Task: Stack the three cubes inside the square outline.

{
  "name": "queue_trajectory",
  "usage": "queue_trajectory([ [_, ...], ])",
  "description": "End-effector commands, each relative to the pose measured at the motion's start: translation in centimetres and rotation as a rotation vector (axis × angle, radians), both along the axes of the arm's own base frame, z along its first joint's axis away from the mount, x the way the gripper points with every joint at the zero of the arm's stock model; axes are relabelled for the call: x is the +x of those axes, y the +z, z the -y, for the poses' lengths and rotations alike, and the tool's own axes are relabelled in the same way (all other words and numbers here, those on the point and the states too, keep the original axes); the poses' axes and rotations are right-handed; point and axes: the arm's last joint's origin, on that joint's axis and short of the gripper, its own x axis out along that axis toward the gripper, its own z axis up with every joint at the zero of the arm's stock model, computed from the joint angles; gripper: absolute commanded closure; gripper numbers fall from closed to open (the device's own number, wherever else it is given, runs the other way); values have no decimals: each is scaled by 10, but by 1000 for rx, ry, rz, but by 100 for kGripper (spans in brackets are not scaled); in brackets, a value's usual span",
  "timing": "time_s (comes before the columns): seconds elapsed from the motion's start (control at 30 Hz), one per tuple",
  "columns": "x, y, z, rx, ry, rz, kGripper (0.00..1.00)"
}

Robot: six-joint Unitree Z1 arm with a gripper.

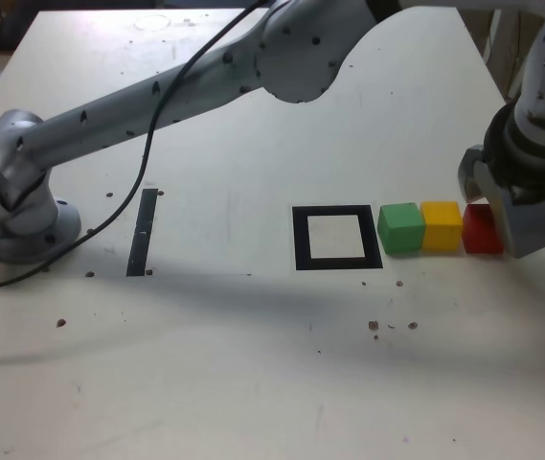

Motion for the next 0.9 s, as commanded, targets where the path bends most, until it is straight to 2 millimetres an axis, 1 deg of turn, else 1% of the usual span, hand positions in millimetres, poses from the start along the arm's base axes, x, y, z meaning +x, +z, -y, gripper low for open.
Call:
queue_trajectory([
  [0.0,0,2,0,-2,2,6,37],
  [0.17,0,1,1,-5,0,7,53],
  [0.27,1,1,2,-6,-3,6,59],
  [0.43,1,0,3,-6,-6,3,62],
  [0.63,0,0,4,-6,-8,3,62],
  [0.87,-1,4,9,7,-14,14,63],
])
